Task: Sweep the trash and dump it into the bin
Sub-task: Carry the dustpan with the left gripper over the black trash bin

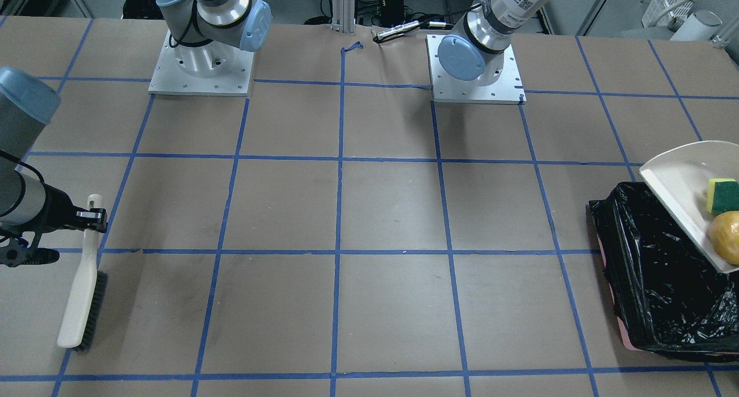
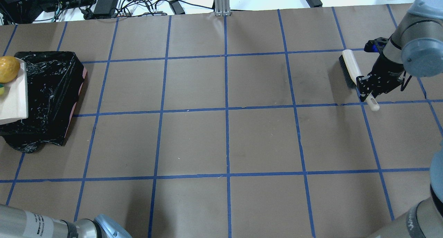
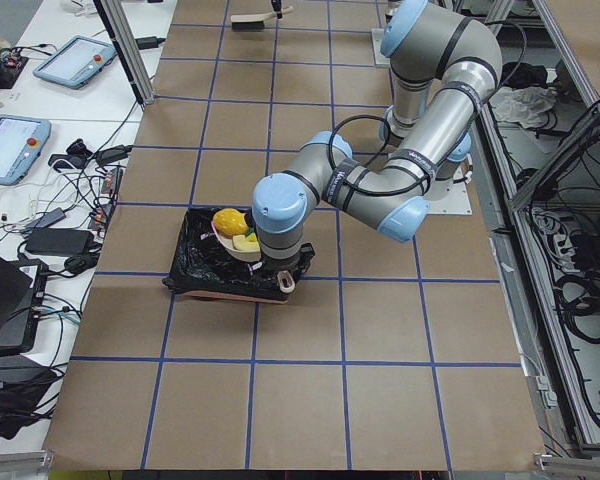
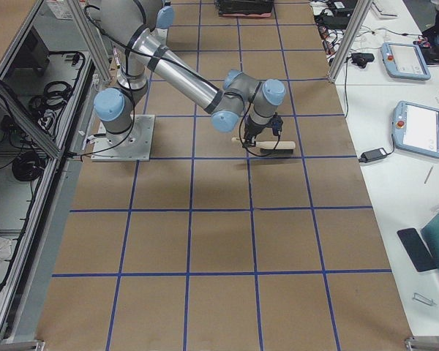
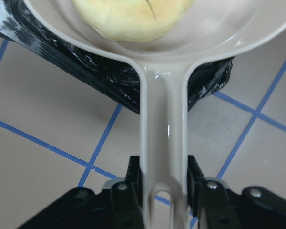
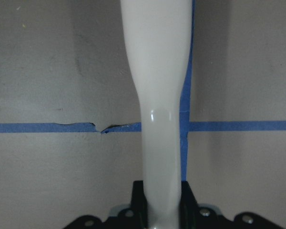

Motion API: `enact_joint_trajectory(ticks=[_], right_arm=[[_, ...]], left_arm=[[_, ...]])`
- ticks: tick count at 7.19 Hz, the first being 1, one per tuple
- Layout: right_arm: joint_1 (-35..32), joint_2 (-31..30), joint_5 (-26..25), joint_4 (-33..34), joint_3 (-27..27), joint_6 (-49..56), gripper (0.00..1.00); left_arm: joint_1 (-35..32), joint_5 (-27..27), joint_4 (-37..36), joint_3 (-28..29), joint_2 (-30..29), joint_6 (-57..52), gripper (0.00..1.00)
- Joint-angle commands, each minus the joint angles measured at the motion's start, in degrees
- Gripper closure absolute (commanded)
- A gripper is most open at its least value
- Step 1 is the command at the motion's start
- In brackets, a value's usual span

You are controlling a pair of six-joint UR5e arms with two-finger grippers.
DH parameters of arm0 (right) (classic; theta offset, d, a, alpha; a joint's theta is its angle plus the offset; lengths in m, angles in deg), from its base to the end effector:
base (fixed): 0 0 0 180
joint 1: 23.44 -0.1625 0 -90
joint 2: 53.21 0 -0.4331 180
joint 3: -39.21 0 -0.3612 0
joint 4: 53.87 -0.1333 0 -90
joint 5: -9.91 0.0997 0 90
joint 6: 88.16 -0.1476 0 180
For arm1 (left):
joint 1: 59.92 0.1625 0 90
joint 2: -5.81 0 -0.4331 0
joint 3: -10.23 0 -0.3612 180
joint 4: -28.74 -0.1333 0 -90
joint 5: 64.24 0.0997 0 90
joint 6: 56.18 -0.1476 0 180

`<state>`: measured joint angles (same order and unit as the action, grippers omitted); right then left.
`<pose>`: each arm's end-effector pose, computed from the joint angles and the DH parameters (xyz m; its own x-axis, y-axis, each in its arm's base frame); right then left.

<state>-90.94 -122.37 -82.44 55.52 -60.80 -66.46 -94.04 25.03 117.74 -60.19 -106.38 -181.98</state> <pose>-0.0862 -0.5407 0.2177 -0.9993 0.0135 -0.0361 0.0060 0.9799 0.1995 0.4374 -0.4596 0.3967 -0.3433 0.9391 0.0153 0.9387 0.3436 -0.0268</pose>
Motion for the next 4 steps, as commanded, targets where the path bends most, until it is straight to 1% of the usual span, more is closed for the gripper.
enact_joint_trajectory(ticks=[1, 3, 4], right_arm=[[0.0, 0.34, -0.11, 0.04, 0.0, 0.09, 1.0], [0.0, 0.69, -0.11, 0.04, 0.0, 0.18, 1.0], [0.0, 0.78, -0.2, 0.04, 0.0, 0.1, 0.9]], left_arm=[[0.02, 2.14, -0.93, 0.02, -0.23, -3.66, 0.97], [-0.76, 6.33, -2.68, 0.2, -0.66, -5.69, 0.97], [-1.72, 8.27, -2.6, 1.51, -1.1, -5.87, 0.98]])
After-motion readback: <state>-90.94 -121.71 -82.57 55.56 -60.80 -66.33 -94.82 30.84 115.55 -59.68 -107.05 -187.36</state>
